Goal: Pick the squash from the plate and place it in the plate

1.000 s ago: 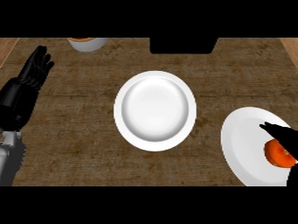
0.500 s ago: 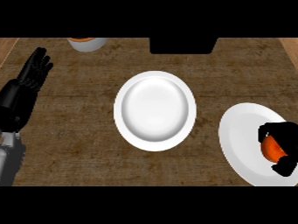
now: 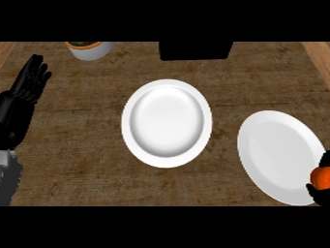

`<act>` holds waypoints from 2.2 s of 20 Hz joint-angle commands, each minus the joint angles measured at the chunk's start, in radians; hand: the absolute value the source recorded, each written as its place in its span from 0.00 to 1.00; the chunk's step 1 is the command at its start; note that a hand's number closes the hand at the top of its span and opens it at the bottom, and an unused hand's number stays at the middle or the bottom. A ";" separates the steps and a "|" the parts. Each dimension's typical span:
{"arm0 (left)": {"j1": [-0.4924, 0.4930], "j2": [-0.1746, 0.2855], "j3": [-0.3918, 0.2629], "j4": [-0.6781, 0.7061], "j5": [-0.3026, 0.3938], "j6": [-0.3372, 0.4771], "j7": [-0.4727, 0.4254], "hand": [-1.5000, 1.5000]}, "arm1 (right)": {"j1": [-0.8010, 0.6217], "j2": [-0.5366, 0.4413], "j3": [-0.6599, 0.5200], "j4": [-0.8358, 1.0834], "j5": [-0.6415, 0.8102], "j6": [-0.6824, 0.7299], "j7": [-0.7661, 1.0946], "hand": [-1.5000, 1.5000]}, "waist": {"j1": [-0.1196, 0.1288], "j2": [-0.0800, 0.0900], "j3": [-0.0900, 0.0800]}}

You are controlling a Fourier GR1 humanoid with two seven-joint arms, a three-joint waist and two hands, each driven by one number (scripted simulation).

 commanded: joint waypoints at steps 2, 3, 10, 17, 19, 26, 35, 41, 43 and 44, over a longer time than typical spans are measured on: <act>0.006 0.029 0.036 -0.001 0.028 -0.042 -0.003 0.50 | 0.208 0.027 -0.040 -0.351 -0.034 0.013 0.116 1.00 | 0.003 0.001 0.000; 0.036 -0.027 -0.010 -0.006 -0.025 0.006 -0.038 0.50 | 0.204 0.046 -0.051 -0.370 -0.074 0.018 0.096 1.00 | 0.010 0.003 0.001; -0.028 -0.042 -0.029 0.009 -0.032 0.011 0.009 0.50 | 0.167 0.134 0.062 -0.687 -0.119 0.015 0.077 1.00 | 0.016 0.004 0.002; -0.040 -0.013 0.003 -0.014 0.005 -0.037 0.043 0.50 | 0.001 0.218 0.180 -0.851 -0.145 0.159 0.246 1.00 | 0.041 0.008 0.002; -0.002 -0.004 0.022 -0.037 -0.002 -0.051 0.012 0.50 | -0.039 0.263 0.256 -0.806 -0.061 0.170 0.281 1.00 | 0.041 0.008 0.002; -0.066 -0.035 0.001 0.017 -0.039 -0.030 0.035 0.50 | -0.367 0.467 0.427 -0.660 0.062 0.249 0.500 1.00 | 0.046 0.009 0.001; -0.013 -0.071 -0.015 0.017 -0.065 -0.042 -0.008 0.50 | -0.629 0.552 0.371 -0.161 -0.047 0.039 0.478 1.00 | 0.048 0.011 0.002; -0.085 -0.055 0.013 0.062 -0.040 -0.071 -0.010 0.50 | -0.870 0.554 0.379 0.219 -0.077 -0.118 0.492 1.00 | 0.062 0.015 0.002; -0.056 -0.063 0.002 0.011 -0.051 -0.057 0.031 0.50 | -0.911 0.554 0.447 0.300 -0.119 -0.169 0.523 1.00 | 0.063 0.013 0.002; -0.066 -0.046 0.025 -0.005 -0.047 -0.059 0.025 0.50 | -0.876 0.554 0.439 0.343 -0.116 -0.199 0.457 1.00 | 0.058 0.012 0.002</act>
